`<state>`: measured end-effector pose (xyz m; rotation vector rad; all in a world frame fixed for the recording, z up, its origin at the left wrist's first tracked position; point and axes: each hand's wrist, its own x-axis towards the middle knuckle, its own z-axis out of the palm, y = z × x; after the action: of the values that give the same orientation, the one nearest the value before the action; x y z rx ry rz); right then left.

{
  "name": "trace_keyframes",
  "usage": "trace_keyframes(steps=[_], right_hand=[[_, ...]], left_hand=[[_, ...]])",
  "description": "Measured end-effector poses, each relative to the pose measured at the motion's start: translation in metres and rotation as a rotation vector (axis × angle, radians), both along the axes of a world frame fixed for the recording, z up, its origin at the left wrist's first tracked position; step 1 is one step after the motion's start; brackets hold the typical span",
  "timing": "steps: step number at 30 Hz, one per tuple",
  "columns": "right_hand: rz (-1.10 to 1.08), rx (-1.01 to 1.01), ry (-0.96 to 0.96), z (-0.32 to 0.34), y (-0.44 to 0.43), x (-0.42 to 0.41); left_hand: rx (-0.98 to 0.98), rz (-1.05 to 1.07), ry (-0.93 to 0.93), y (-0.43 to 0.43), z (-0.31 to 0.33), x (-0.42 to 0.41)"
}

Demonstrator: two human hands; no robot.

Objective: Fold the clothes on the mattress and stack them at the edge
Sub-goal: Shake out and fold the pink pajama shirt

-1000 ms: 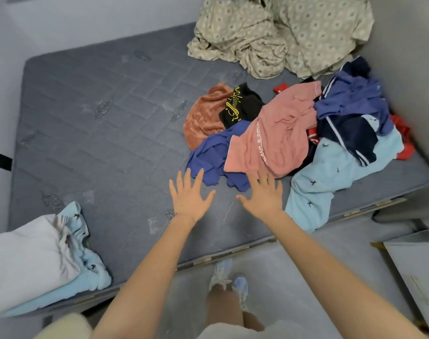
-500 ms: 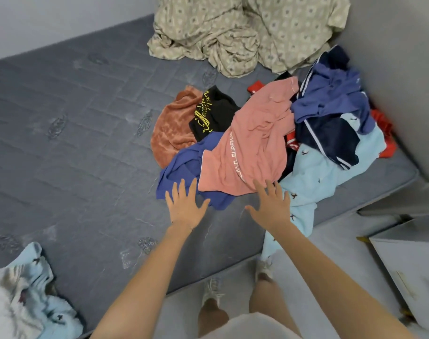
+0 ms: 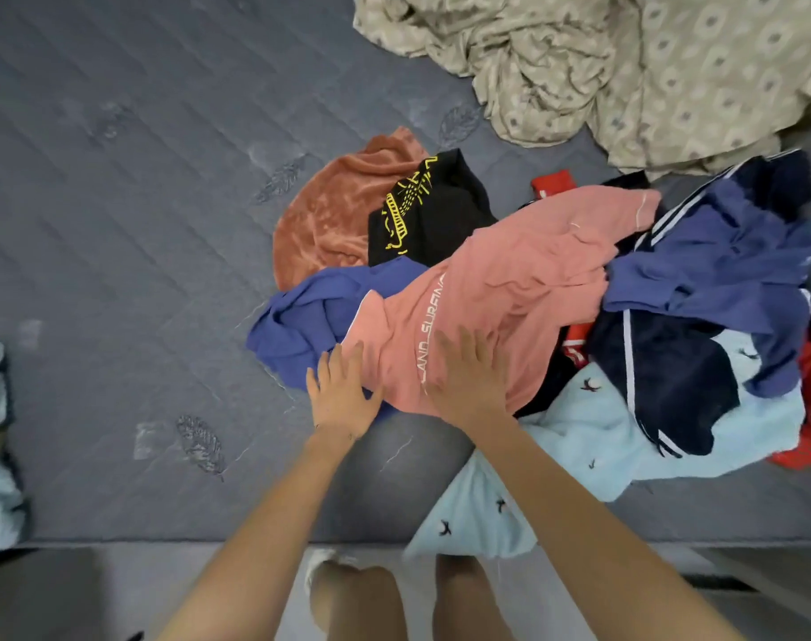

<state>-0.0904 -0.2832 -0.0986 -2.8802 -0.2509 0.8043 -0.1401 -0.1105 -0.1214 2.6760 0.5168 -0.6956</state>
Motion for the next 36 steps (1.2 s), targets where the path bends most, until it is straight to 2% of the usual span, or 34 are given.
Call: trace_keyframes(steps=[3,5,8,11,15,21,24,29,36], right_hand=[[0.073,-0.007,-0.003,-0.021,-0.001,0.021],[0.118,0.015,-0.014,-0.037,0.0,0.032],[0.173,0.062,0.002,-0.061,0.008,0.053],[0.343,0.03,-0.027,-0.086,0.019,0.075],[0.416,0.071,-0.163,-0.101,0.035,0.1],[0.415,0.003,-0.19,-0.104,0.037,0.119],[0.435,0.017,-0.177,-0.088,0.032,0.121],[0.207,0.311,-0.09,-0.03,0.026,0.114],[0.025,0.607,-0.242,0.105,0.057,0.106]], left_hand=[[-0.015,0.094,0.044,-0.01,-0.021,-0.005],[-0.067,0.23,0.09,-0.016,-0.041,-0.011],[-0.286,0.563,0.114,-0.029,-0.073,-0.015],[-0.517,0.902,0.159,-0.042,-0.098,-0.011],[-0.683,1.139,0.007,-0.051,-0.117,-0.001],[-0.828,1.322,-0.11,-0.055,-0.119,0.005],[-0.794,1.341,-0.255,-0.046,-0.106,0.004],[-0.761,1.26,-0.493,-0.025,-0.048,0.006],[-0.723,1.132,-0.779,0.025,0.082,0.023]])
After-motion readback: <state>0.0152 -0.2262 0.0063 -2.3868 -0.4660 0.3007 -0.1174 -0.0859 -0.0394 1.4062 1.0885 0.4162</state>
